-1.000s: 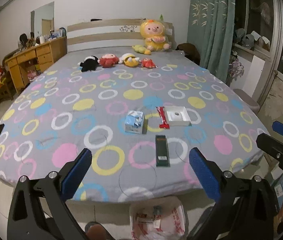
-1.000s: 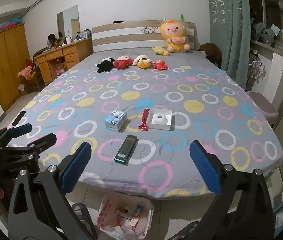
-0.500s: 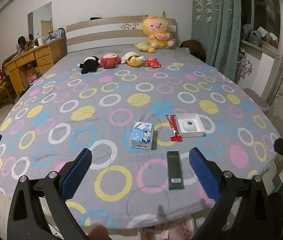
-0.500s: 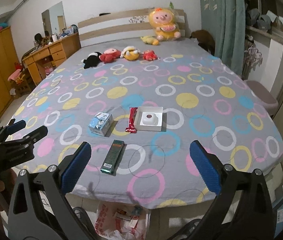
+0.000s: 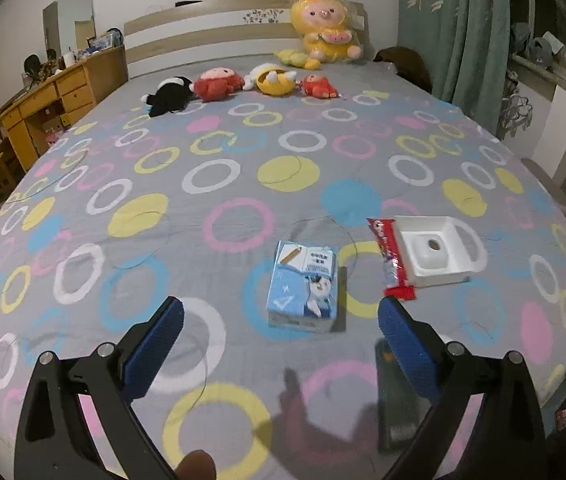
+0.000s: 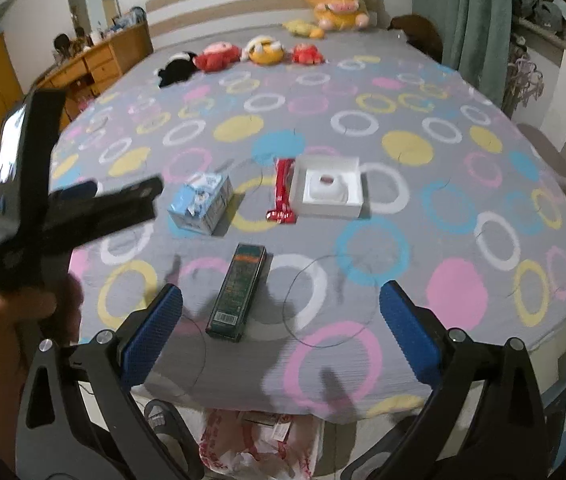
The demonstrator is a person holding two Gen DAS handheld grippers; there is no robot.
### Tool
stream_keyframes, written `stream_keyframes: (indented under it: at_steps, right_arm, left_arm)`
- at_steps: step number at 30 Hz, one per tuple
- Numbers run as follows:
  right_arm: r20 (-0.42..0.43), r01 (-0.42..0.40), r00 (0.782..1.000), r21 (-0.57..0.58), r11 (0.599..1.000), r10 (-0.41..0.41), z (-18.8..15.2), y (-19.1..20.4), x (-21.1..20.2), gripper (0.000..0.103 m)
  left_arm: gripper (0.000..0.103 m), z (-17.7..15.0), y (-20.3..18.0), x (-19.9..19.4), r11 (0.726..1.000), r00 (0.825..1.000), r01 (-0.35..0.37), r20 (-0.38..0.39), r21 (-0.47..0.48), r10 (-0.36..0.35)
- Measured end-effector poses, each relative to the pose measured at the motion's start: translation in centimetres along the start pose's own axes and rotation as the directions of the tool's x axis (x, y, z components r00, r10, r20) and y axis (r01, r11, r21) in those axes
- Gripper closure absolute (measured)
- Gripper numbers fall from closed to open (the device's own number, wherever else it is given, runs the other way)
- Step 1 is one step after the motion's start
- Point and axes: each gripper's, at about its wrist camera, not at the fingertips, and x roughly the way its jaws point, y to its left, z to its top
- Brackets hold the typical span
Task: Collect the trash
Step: 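Move both tools back over the bed toward the carton and green box, then grasp the blue milk carton with left tool while right tool grasps the dark green box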
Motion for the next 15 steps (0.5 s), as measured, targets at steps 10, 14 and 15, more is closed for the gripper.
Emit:
stream_keyframes:
  at_steps: [10, 14, 15]
  right_arm:
    - [-0.125, 0.043, 0.991, 0.041, 0.998, -0.038, -1.4, 2.6, 8.1, 0.007]
    - [-0.156, 0.062, 0.986, 0.058, 0.996, -0.052, -1.9, 3.0, 10.3, 0.007]
    - [-0.166, 0.065, 0.985, 0.062, 0.996, -0.054, -2.1, 3.1, 10.9, 0.007]
  left_arm:
    - [0.008, 1.0, -0.3, 7.6, 0.999, 0.997, 0.025, -0.070, 0.026, -0.023]
    - [0.008, 0.6, -0.4, 9.6, 0.999, 0.995, 0.030, -0.098, 0.019, -0.028]
    - [0.008, 0.4, -0.4, 10.1, 0.999, 0.994, 0.030, -0.110, 0.016, -0.028]
